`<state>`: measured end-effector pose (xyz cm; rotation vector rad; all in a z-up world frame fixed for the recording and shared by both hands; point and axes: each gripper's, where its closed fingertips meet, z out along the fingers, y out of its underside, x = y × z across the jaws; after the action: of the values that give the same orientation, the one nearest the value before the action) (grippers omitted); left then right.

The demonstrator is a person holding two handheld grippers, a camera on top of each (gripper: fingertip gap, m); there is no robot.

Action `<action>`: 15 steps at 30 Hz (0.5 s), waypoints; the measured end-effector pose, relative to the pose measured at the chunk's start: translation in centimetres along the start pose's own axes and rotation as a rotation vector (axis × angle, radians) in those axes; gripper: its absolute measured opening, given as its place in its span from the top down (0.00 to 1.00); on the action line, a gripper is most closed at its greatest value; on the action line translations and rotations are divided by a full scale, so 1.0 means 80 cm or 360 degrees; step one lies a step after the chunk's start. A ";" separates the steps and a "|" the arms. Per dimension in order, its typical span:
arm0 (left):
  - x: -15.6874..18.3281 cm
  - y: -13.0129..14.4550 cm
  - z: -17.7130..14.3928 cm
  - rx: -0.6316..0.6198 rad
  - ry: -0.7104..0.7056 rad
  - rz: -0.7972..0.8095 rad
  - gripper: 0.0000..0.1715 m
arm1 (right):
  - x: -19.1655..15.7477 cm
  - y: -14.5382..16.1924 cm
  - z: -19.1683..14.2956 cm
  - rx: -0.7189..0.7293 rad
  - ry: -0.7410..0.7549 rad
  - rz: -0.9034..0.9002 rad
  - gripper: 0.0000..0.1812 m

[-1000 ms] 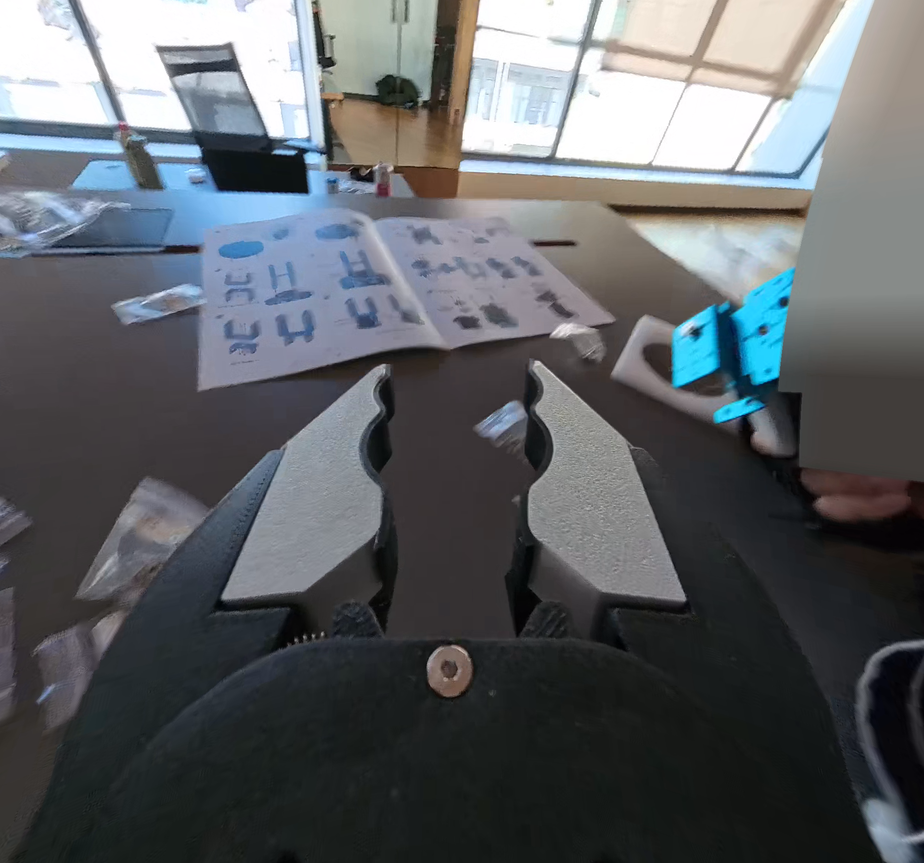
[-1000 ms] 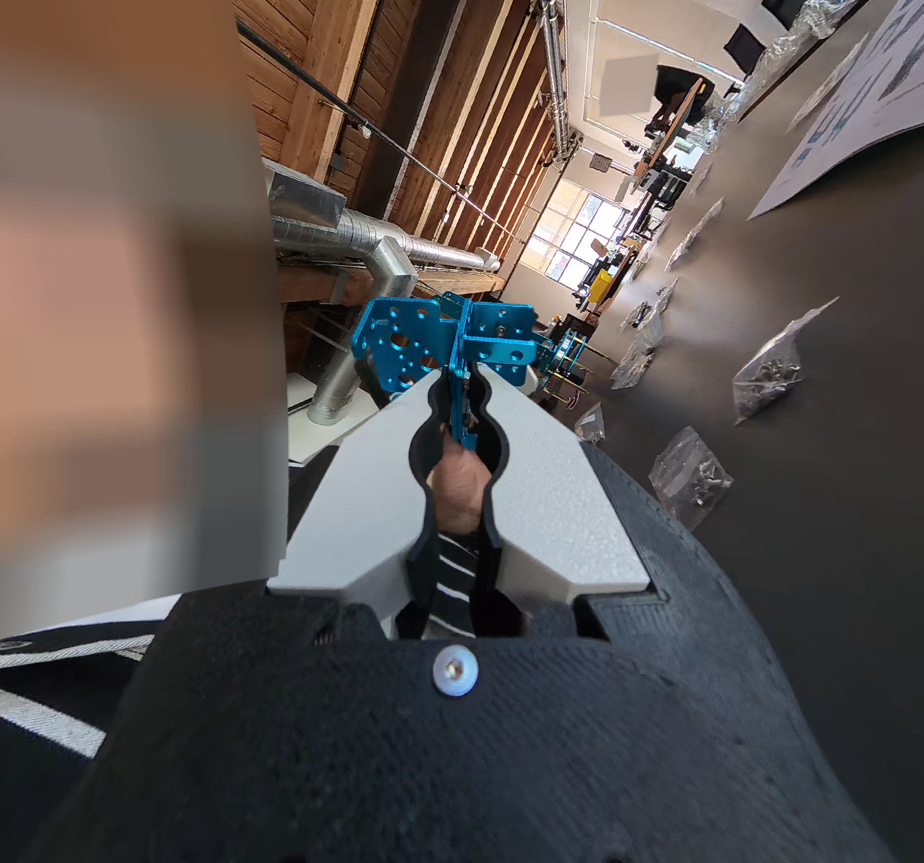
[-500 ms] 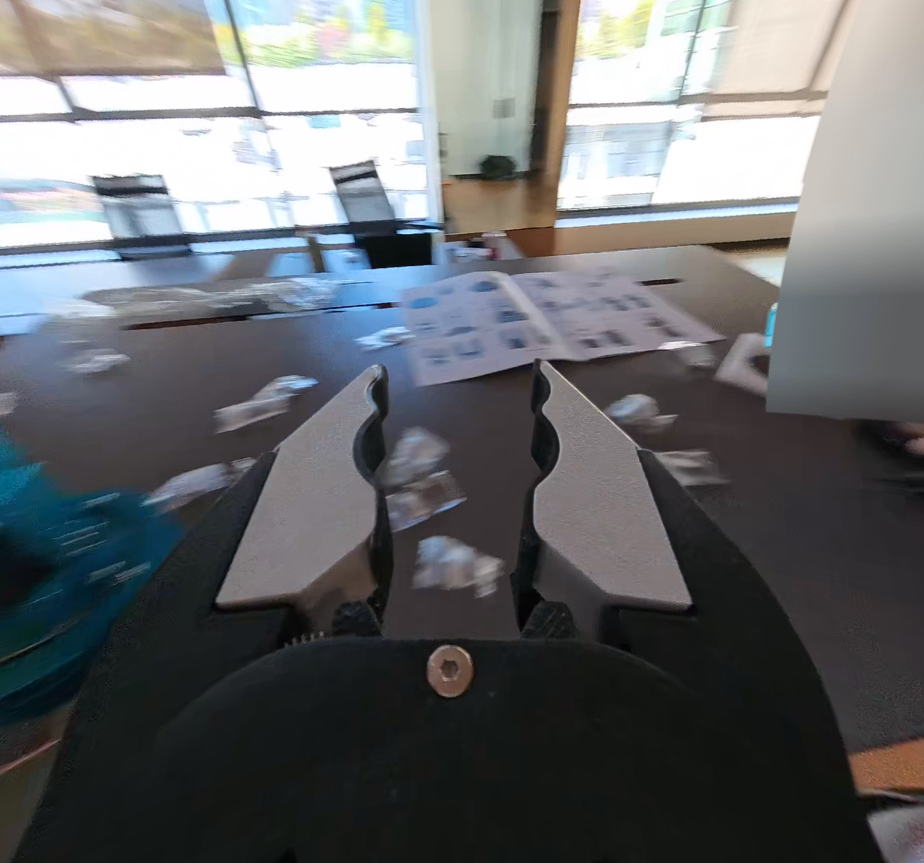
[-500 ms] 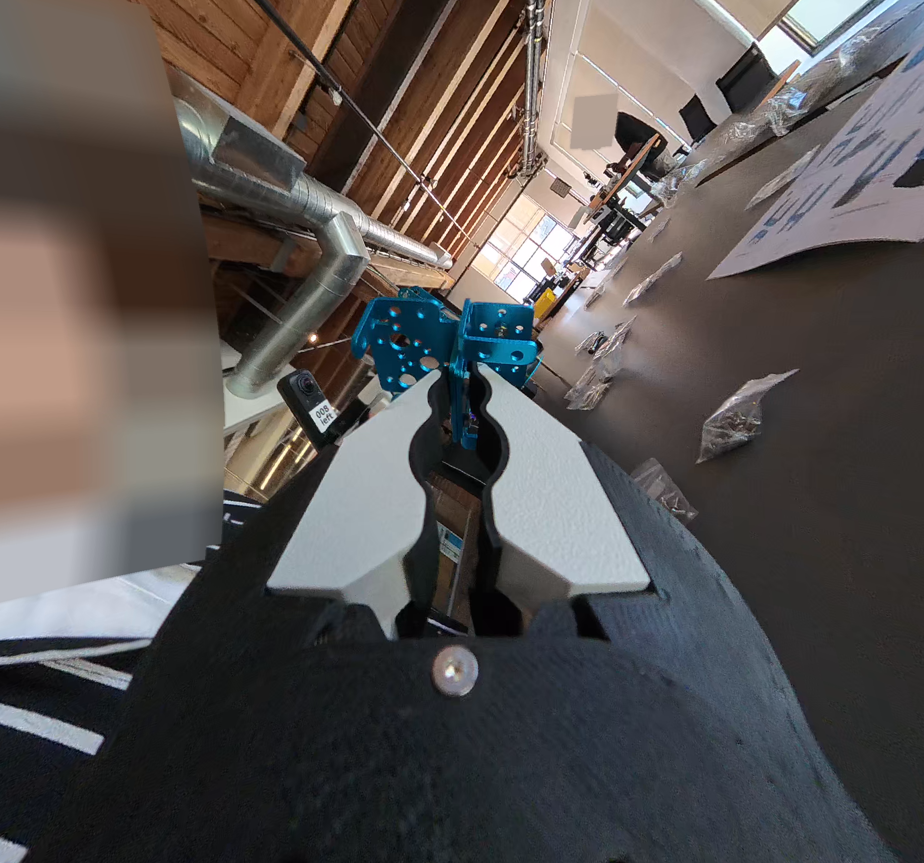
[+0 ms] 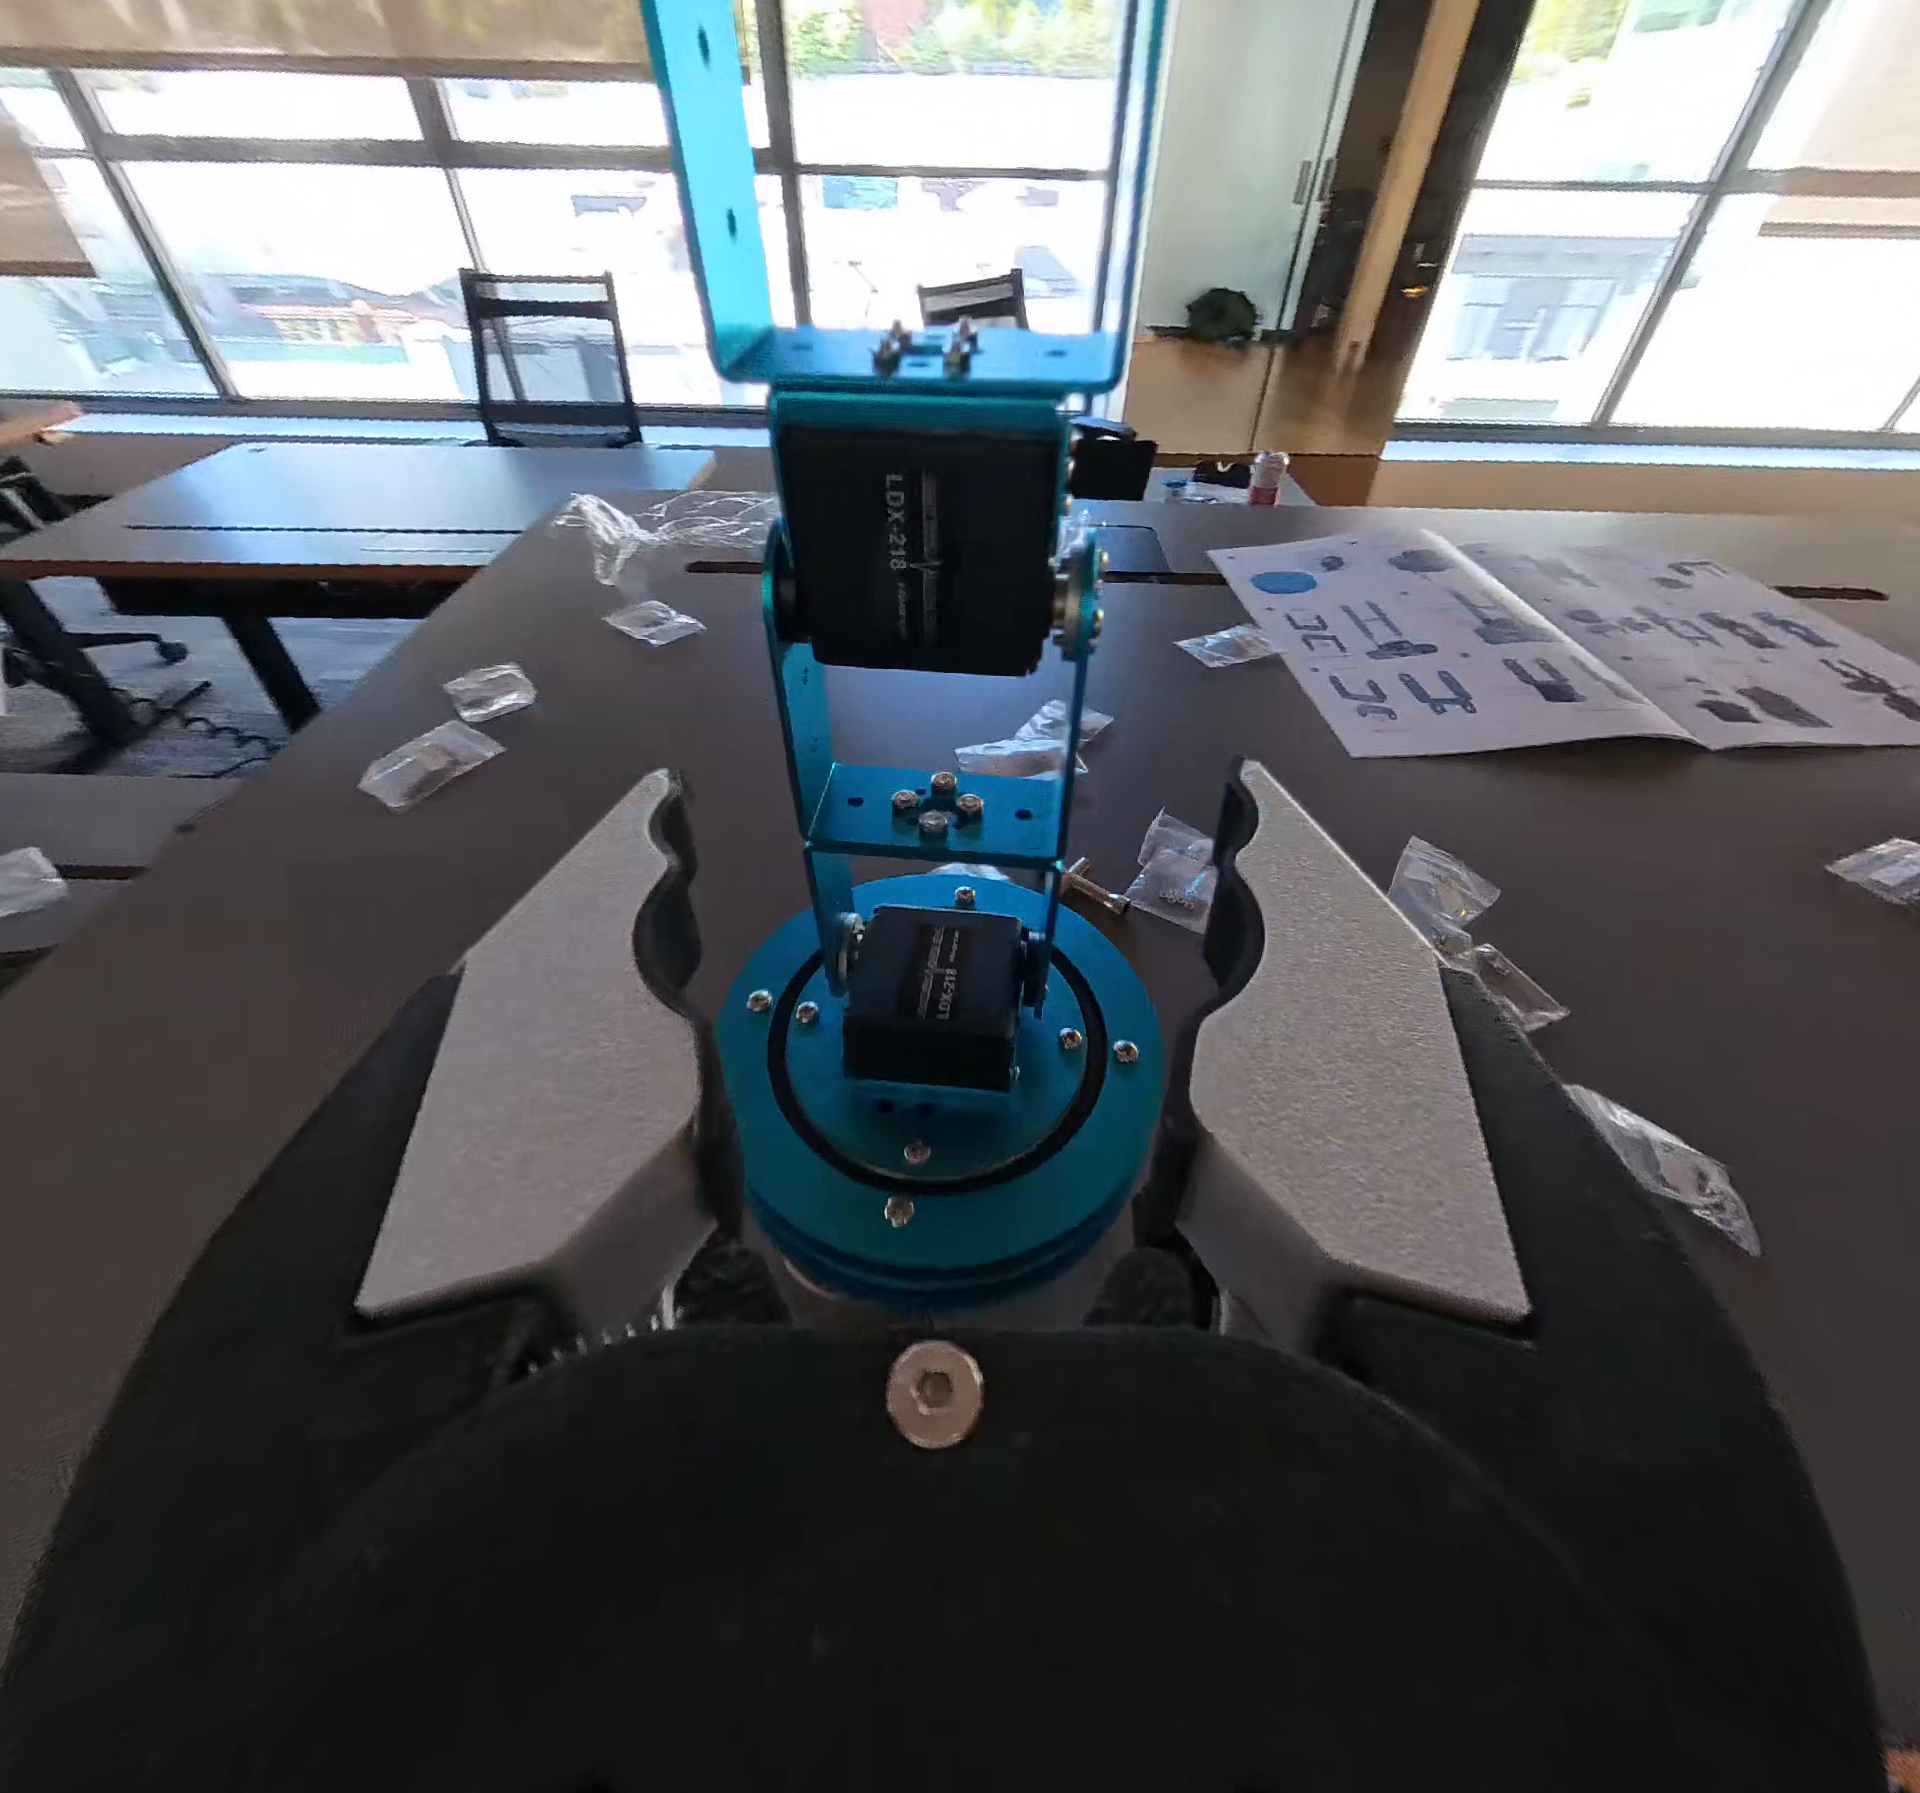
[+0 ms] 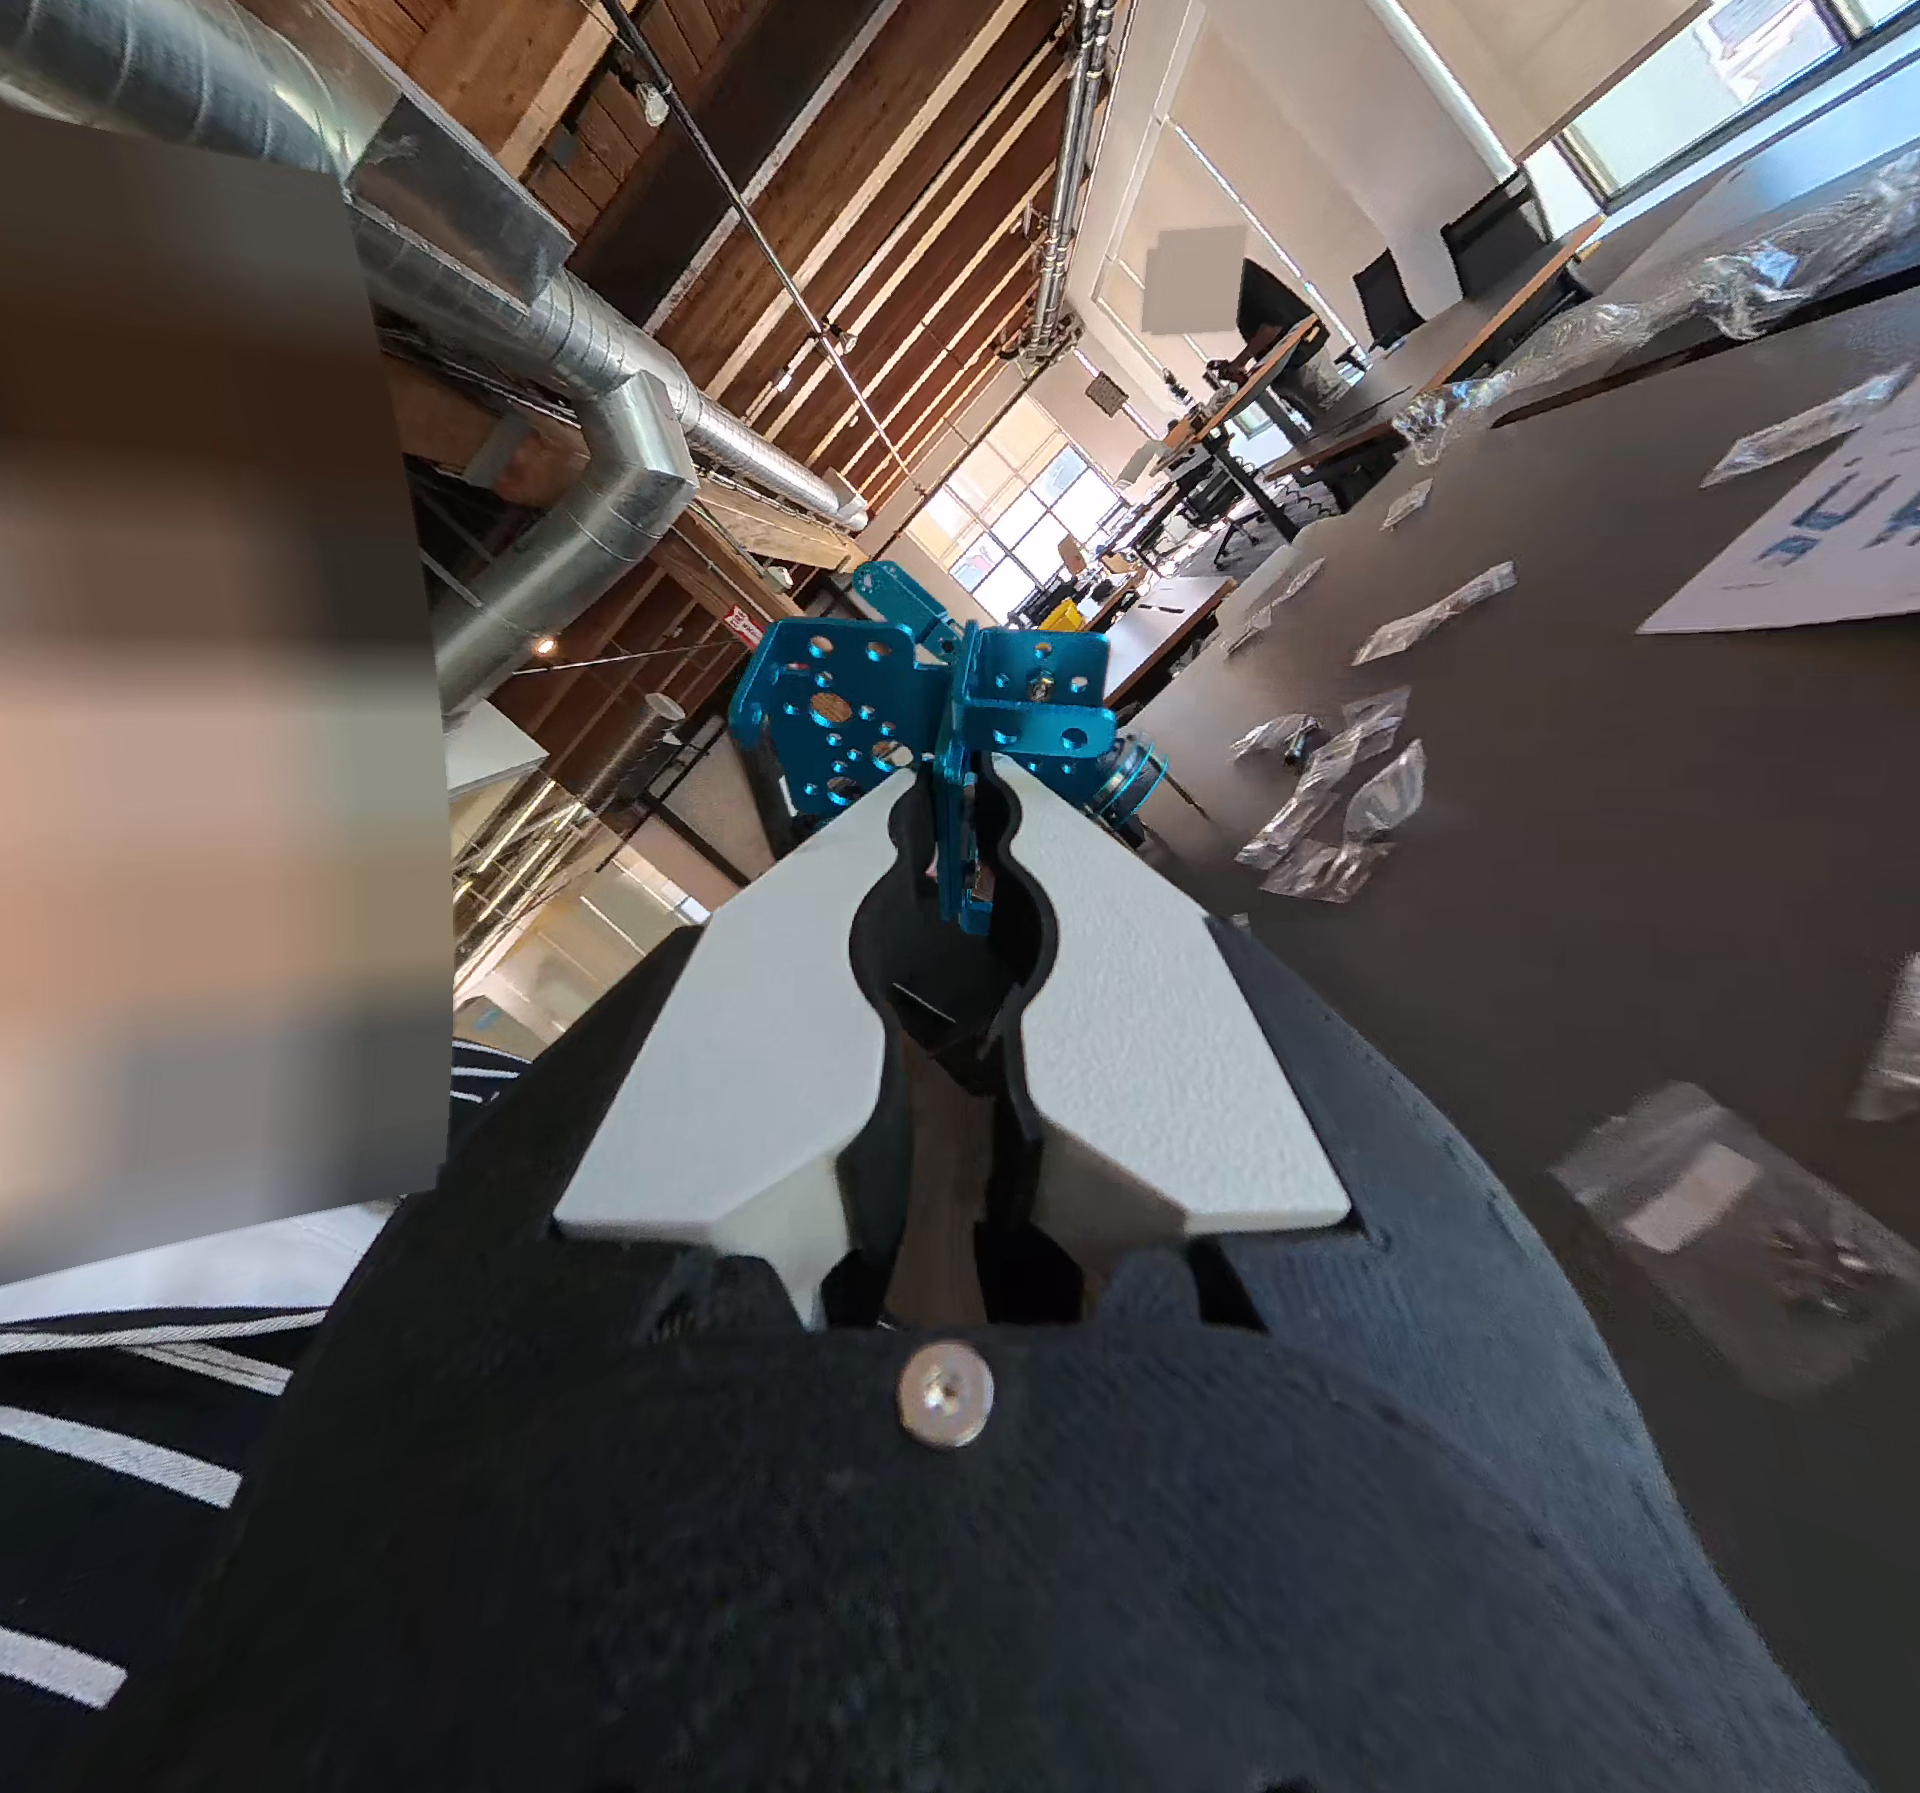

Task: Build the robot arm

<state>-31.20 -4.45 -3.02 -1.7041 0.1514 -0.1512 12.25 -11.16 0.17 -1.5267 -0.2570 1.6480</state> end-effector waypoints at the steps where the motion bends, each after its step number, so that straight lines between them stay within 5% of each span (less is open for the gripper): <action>1: -0.001 0.003 0.008 0.0004 0.0027 -0.0004 0.42 | -0.007 0.008 0.009 0.0013 0.0012 -0.0017 0.97; 4: -0.002 0.008 0.026 0.0021 0.0109 0.0002 0.48 | -0.024 0.035 0.039 0.0063 0.0053 -0.0052 0.97; 6: -0.003 0.006 0.031 0.0059 0.0131 0.0020 0.63 | -0.034 0.050 0.058 0.0117 0.0043 -0.0029 0.97; 15: -0.002 0.002 0.038 0.0119 0.0025 0.0026 0.64 | -0.052 0.101 0.120 0.0184 0.0050 0.0061 0.98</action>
<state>-30.77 -1.48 -3.58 -1.6273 0.1695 -0.1560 -0.29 -15.27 0.07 -1.4772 -0.1137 1.6386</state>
